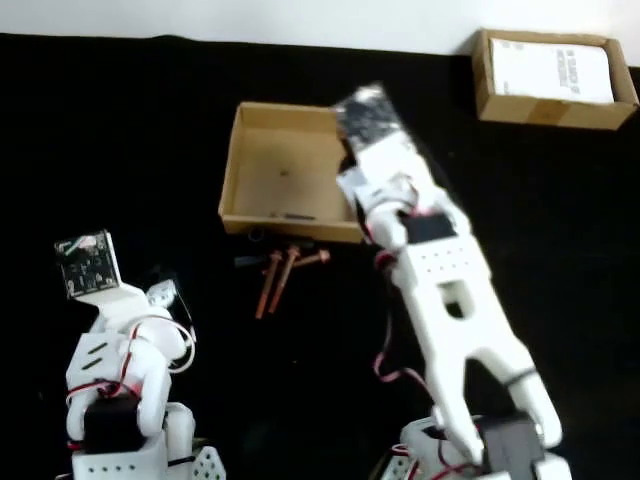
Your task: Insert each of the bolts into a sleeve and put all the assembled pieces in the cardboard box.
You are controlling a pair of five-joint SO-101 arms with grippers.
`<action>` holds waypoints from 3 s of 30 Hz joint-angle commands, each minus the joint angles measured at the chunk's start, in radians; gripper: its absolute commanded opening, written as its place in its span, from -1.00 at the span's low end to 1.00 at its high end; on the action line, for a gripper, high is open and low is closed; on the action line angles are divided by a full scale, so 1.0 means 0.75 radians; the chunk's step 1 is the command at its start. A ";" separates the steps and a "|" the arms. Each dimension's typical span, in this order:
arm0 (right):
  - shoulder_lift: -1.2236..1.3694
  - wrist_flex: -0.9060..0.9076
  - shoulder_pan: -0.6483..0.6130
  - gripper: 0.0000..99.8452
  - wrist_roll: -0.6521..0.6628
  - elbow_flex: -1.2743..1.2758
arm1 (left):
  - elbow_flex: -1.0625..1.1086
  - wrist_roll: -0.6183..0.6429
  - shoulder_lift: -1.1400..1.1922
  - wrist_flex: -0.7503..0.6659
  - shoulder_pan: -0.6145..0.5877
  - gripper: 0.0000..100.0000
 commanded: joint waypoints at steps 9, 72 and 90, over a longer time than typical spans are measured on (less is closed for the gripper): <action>0.476 -0.013 -0.069 -0.99 0.243 -0.369 | 0.204 0.115 -0.005 -0.006 -0.036 -0.98; 1.106 0.850 -0.545 -0.75 0.070 -1.081 | 0.349 0.117 -0.005 -0.258 -0.533 -0.98; 1.278 1.067 -0.457 -0.87 0.065 -1.096 | 0.349 0.117 -0.005 -0.260 -0.527 -0.98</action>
